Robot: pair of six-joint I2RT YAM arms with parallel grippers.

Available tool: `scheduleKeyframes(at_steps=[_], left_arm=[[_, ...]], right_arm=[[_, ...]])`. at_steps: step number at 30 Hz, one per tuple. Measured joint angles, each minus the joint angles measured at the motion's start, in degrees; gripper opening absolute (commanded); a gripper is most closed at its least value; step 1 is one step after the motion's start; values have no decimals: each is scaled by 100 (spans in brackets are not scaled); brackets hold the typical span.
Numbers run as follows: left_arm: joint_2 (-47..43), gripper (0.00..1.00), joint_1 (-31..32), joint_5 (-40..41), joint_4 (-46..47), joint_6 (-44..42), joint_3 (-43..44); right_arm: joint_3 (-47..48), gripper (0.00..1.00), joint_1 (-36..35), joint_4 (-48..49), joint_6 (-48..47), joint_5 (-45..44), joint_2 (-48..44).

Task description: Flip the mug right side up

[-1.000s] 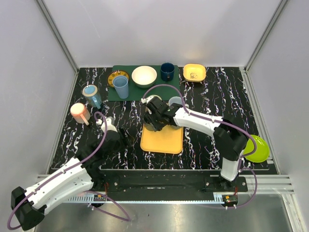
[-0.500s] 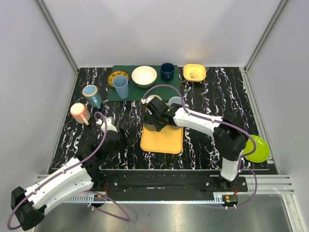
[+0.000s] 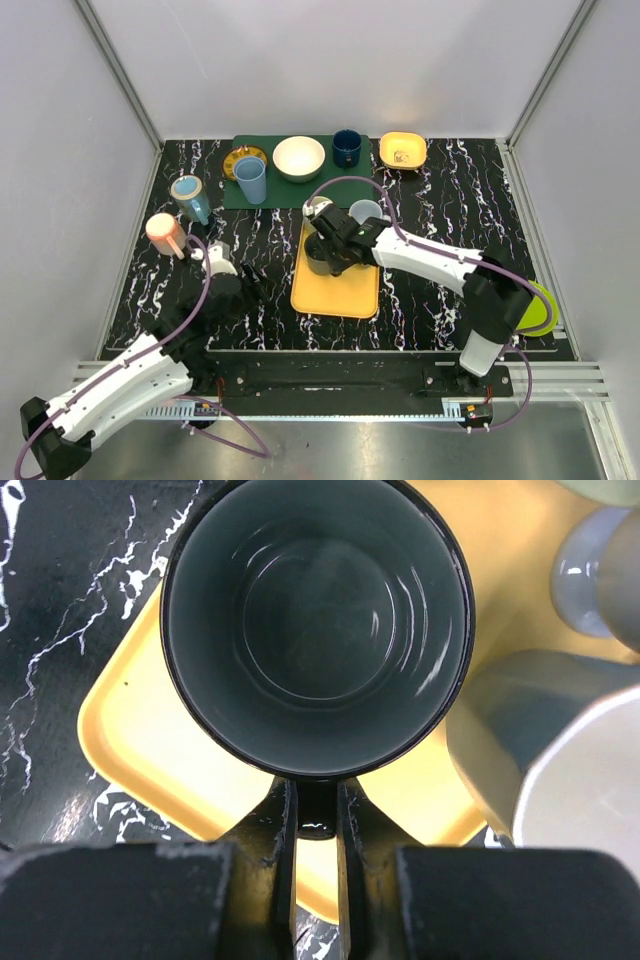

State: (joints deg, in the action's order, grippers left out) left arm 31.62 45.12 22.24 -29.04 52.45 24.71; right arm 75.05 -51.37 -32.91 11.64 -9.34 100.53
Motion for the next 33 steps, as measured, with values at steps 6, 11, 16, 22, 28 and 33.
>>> scheduleKeyframes(at_steps=[6, 11, 16, 22, 28, 33], left_arm=[[-275, 70, 0, 251, -52, -7, 22], [-608, 90, 0, 463, -83, 13, 57], [-1545, 99, 0, 234, 699, 17, -168], [-2240, 99, 0, -748, 2695, -11, -938], [-1185, 97, 0, -2026, 4996, 195, -1290], [-125, 96, 0, -2763, 6467, 437, -1294]], right_arm=[[-52, 0, -7, -144, 81, 81, -612], [-74, 0, -24, -111, 297, 361, -1156], [-557, 0, 90, 538, 890, 1080, -2055], [-1244, 0, 647, 1917, 1963, 2275, -3141], [-1803, 0, 916, 3620, 3154, 3182, -3392], [-2111, 0, 916, 4369, 3807, 3670, -3392]])
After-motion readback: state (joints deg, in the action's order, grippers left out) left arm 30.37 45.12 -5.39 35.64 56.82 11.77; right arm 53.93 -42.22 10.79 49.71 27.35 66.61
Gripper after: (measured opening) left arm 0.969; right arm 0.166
